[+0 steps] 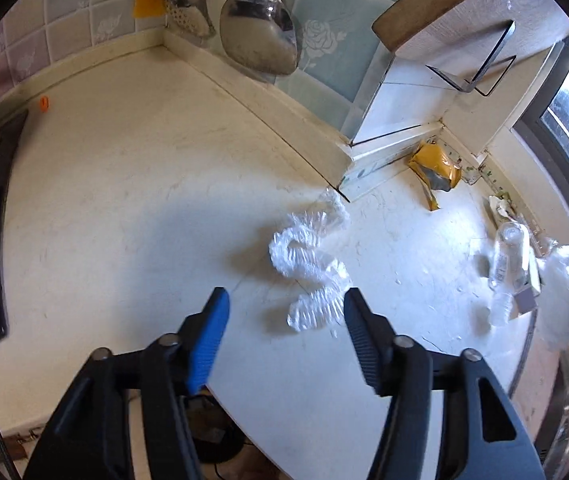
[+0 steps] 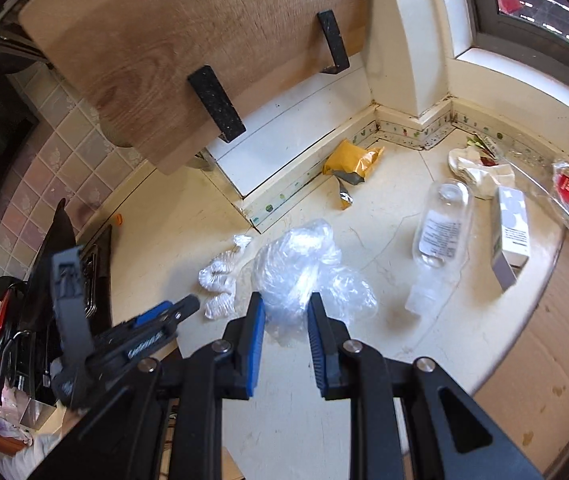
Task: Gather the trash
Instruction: 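Grasp the coiled clear plastic strip with left tool while right tool grasps the plastic bag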
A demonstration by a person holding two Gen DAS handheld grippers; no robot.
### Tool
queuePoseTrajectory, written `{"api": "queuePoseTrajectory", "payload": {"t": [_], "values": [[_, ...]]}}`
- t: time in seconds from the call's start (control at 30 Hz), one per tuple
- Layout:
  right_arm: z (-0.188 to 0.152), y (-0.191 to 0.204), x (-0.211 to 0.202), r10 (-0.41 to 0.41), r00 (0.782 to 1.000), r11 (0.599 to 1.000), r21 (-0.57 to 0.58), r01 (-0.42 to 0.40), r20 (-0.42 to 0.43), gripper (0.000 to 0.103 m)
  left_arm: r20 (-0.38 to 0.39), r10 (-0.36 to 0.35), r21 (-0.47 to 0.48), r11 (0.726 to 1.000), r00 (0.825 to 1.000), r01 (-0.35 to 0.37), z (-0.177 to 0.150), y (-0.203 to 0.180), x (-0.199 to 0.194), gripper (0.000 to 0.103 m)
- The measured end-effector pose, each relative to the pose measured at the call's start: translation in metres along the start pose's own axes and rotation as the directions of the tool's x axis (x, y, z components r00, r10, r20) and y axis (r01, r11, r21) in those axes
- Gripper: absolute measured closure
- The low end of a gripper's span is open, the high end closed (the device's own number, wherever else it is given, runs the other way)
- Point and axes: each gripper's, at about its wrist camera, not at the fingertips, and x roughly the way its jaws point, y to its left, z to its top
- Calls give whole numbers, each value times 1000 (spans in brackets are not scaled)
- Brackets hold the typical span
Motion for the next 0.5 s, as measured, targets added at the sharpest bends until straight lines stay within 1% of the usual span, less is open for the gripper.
{"api": "queuePoseTrajectory", "payload": {"t": [0.17, 0.33, 0.5], "values": [[-15, -14, -18, 33, 999, 999, 37, -34, 35, 83, -14, 38, 72, 997, 999, -37, 9, -10, 21, 43], [-26, -26, -36, 74, 995, 995, 57, -78, 68, 83, -18, 76, 100, 992, 997, -74, 24, -19, 45, 43], [-31, -31, -41, 71, 995, 996, 53, -74, 71, 83, -48, 93, 102, 991, 994, -88, 33, -27, 67, 43]]}}
